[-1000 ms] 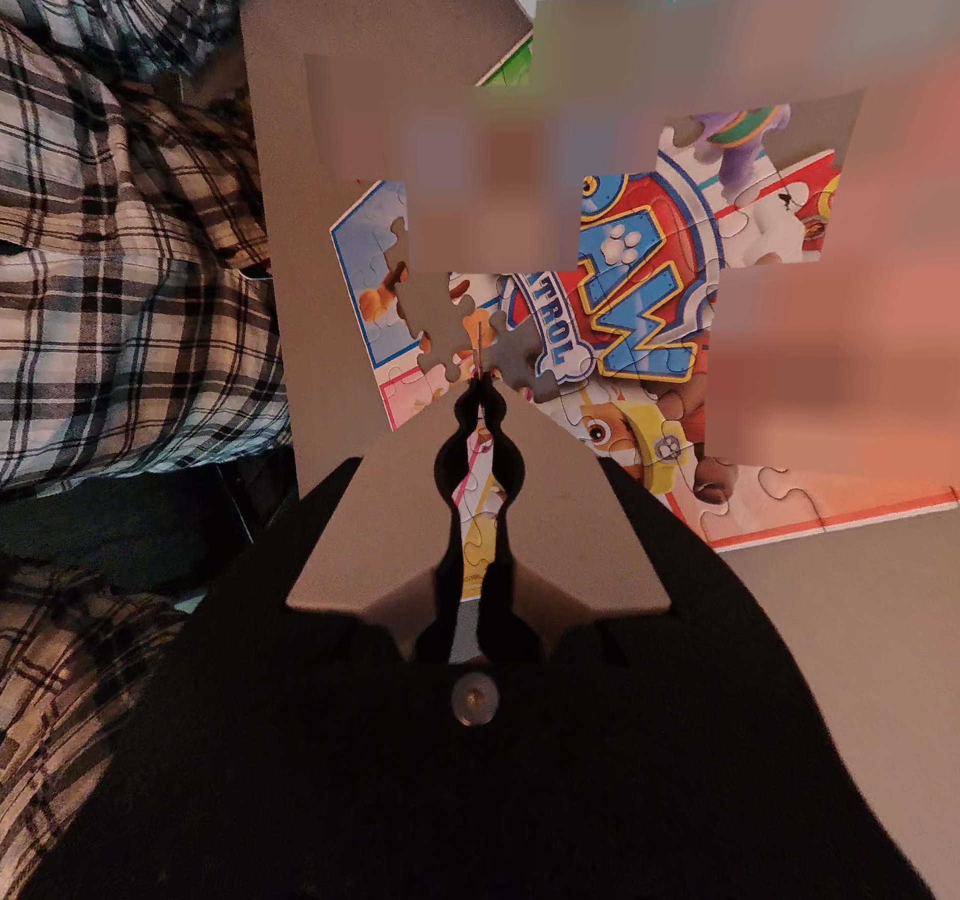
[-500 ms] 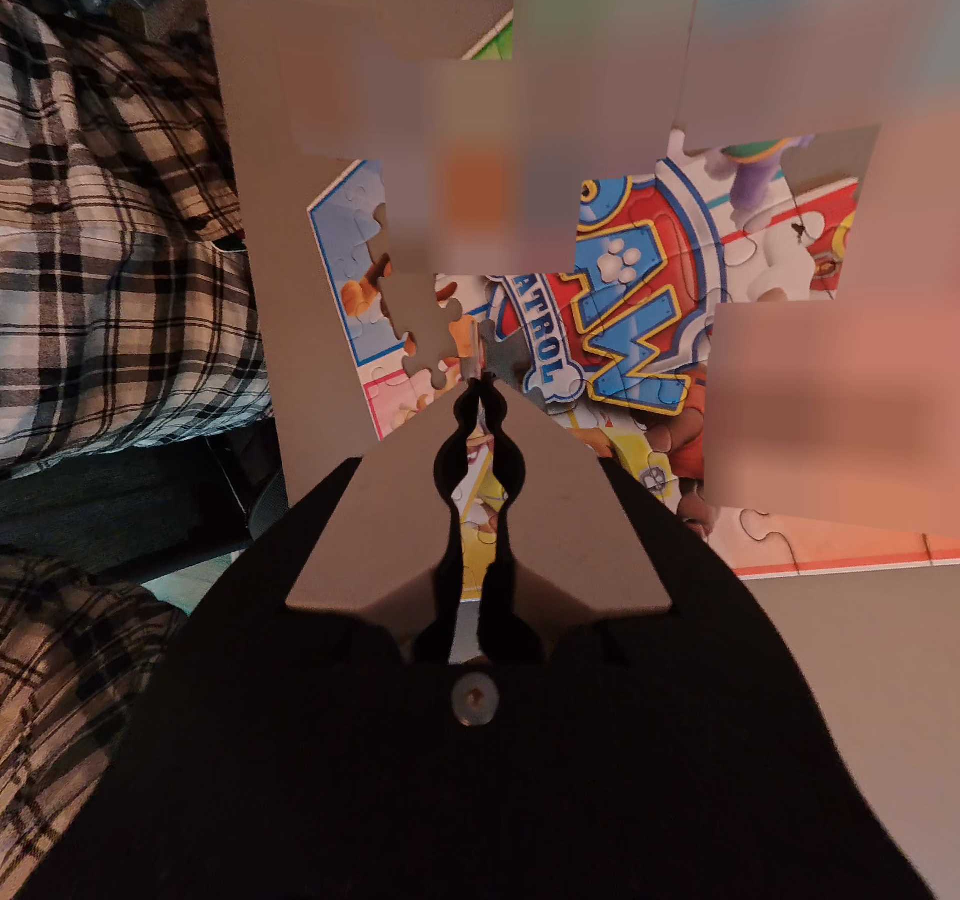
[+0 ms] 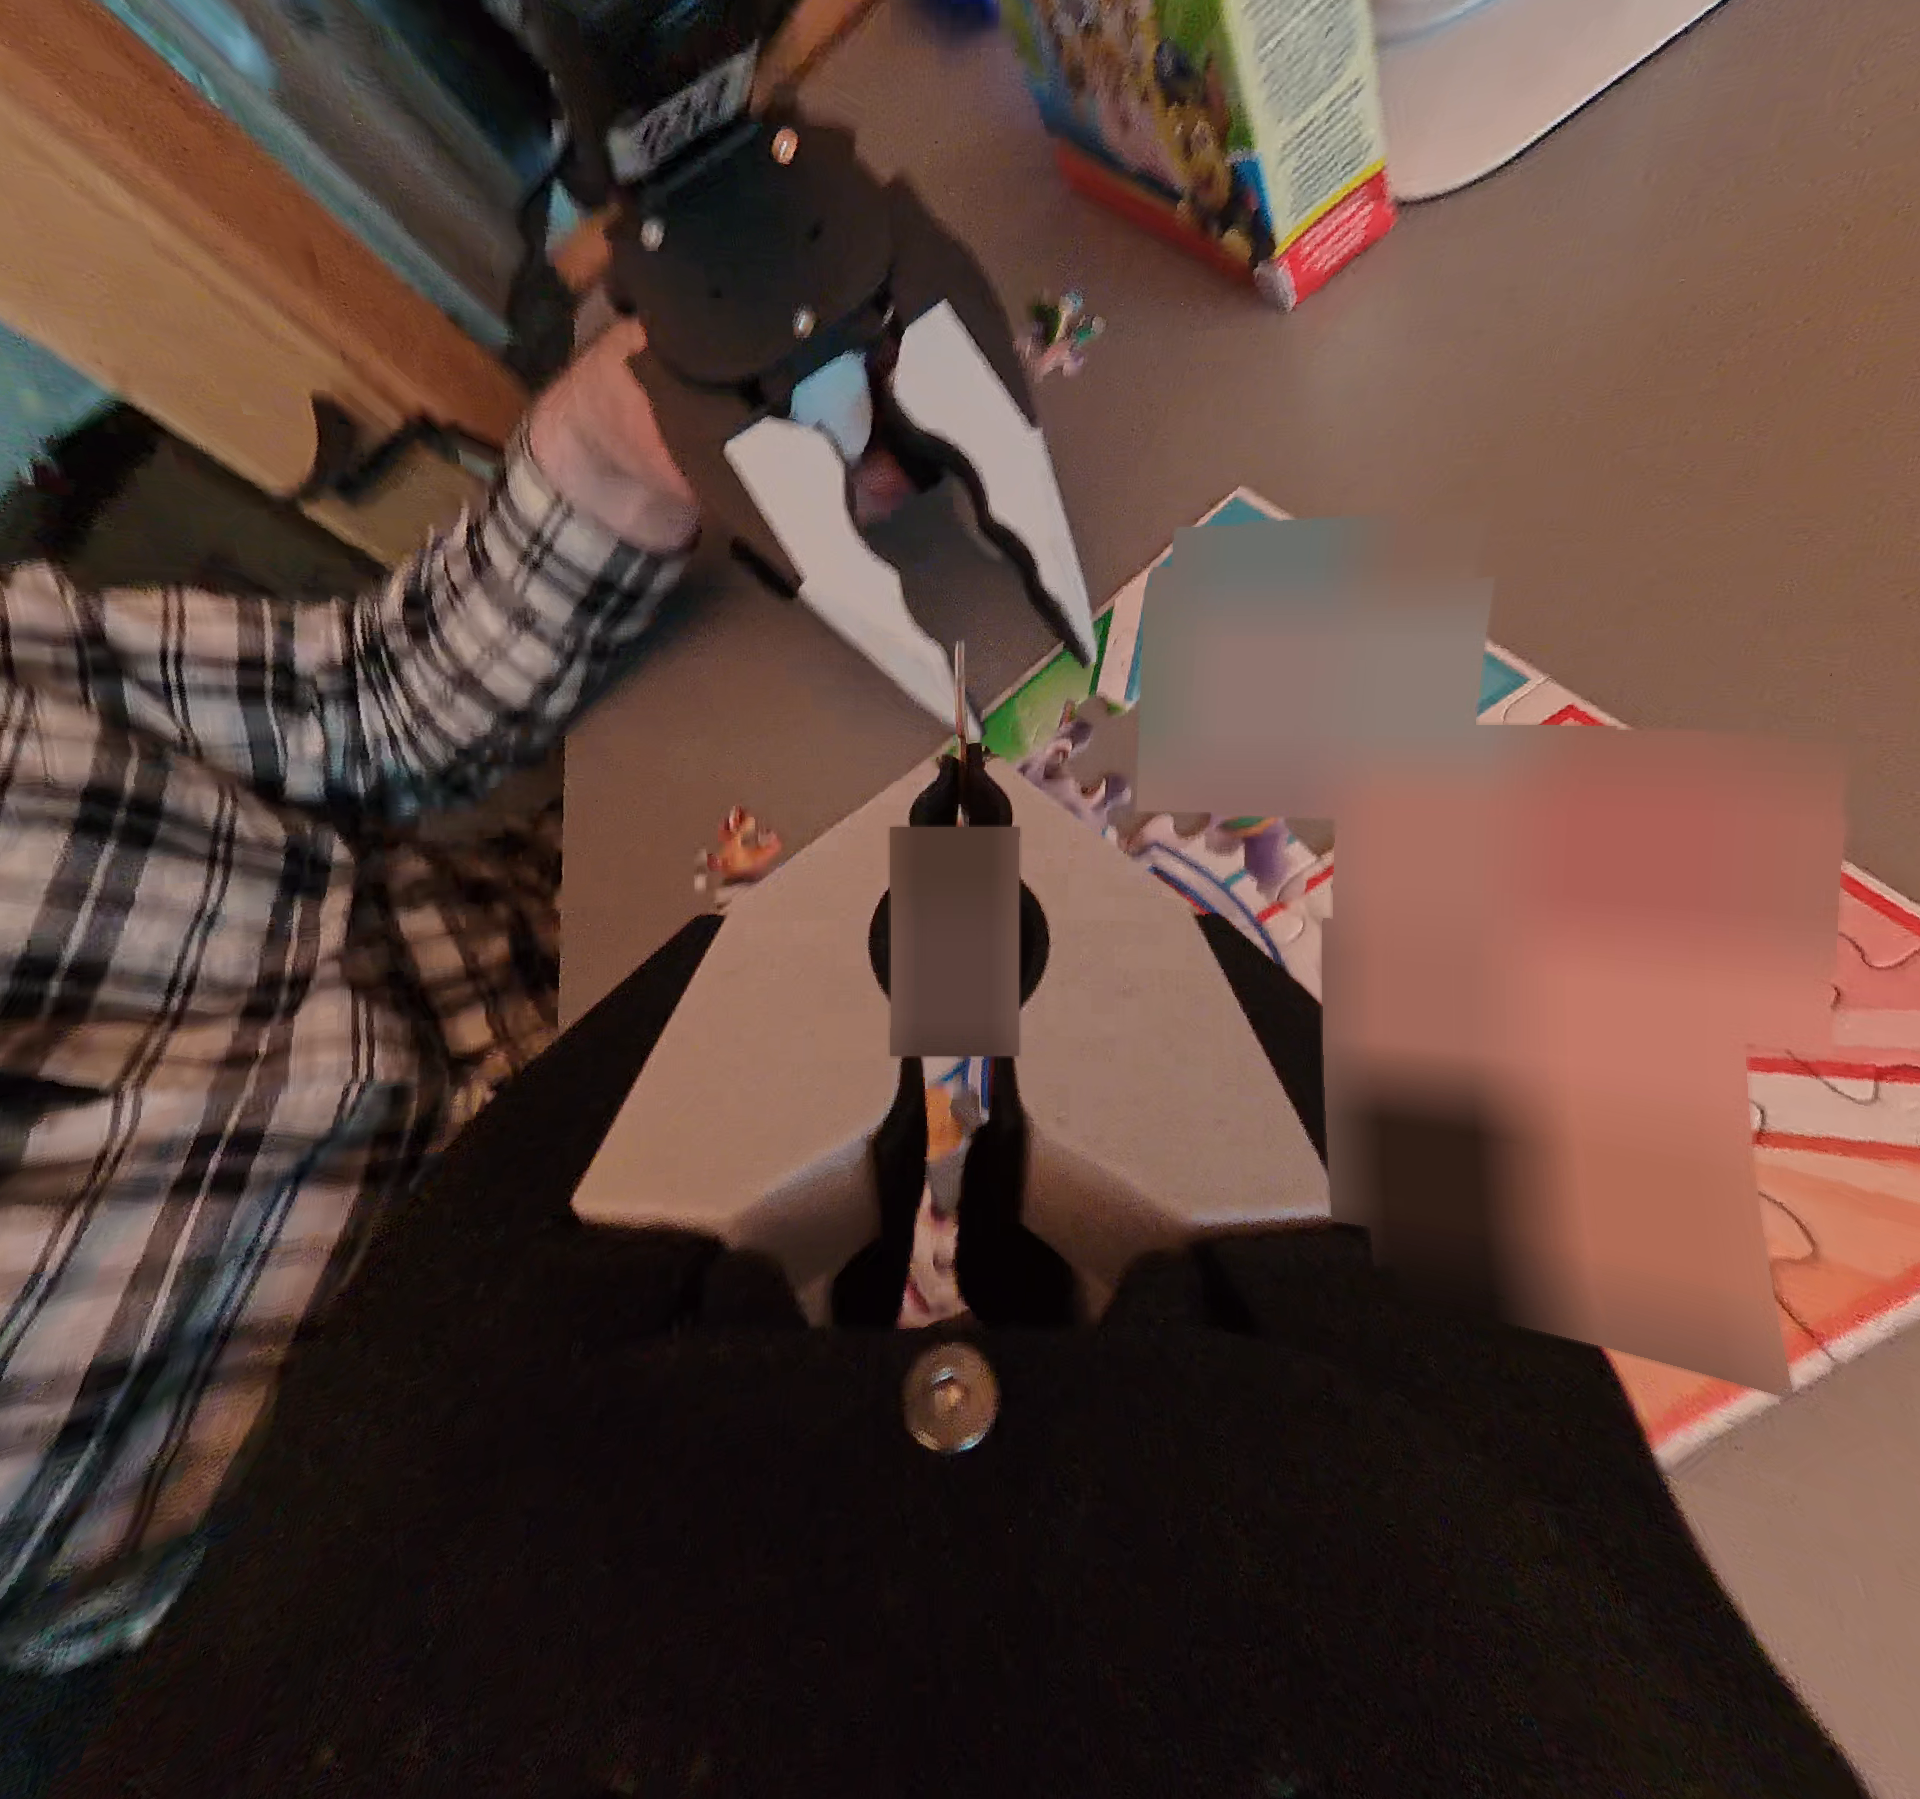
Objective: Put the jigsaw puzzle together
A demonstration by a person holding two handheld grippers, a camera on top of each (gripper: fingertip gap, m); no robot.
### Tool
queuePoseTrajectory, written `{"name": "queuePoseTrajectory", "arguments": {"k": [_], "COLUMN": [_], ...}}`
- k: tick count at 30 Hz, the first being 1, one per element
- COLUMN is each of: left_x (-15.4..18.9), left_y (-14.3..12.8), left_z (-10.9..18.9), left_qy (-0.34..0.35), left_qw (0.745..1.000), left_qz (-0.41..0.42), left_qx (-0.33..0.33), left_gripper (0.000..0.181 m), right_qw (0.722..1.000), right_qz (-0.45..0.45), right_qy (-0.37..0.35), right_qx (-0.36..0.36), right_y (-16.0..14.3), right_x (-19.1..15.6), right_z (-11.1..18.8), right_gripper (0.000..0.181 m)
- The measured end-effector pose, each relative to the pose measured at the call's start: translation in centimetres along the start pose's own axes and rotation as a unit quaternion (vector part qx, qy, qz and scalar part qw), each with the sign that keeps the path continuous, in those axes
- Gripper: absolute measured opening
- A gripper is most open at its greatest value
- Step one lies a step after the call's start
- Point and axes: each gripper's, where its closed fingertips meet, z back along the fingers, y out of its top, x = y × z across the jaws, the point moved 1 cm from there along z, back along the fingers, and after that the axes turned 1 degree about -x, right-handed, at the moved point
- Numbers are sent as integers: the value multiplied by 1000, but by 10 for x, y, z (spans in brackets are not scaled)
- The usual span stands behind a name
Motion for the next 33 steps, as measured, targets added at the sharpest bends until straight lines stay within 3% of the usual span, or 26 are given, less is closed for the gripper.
{"name": "queuePoseTrajectory", "arguments": {"k": [4, 7, 12, 25, 28, 33], "left_x": [11, 24, 25, 56, 60, 64], "left_y": [22, 39, 45, 35, 22, 14], "left_z": [8, 16, 21, 18, 11, 12], "left_qy": [-34, -89, -109, -176, -179, -169], "left_qw": [997, 987, 981, 977, 981, 984], "left_qz": [-14, -6, 10, 24, 26, 10], "left_qx": [68, 133, 159, 116, 74, 60], "left_gripper": [29, 12, 0, 1, 13, 13], "right_qw": [998, 998, 996, 999, 999, 999], "right_qz": [-10, -15, -16, 12, 6, -5], "right_qy": [34, 38, 51, 44, 35, 39], "right_qx": [43, 55, 70, 25, 14, -8], "right_y": [5, 7, 10, -8, -16, -30], "right_x": [-6, -6, -9, -31, -33, -38], "right_z": [-11, -14, -11, -7, -2, 3], "right_gripper": [0, 0, 0, 0, 0, 0]}}
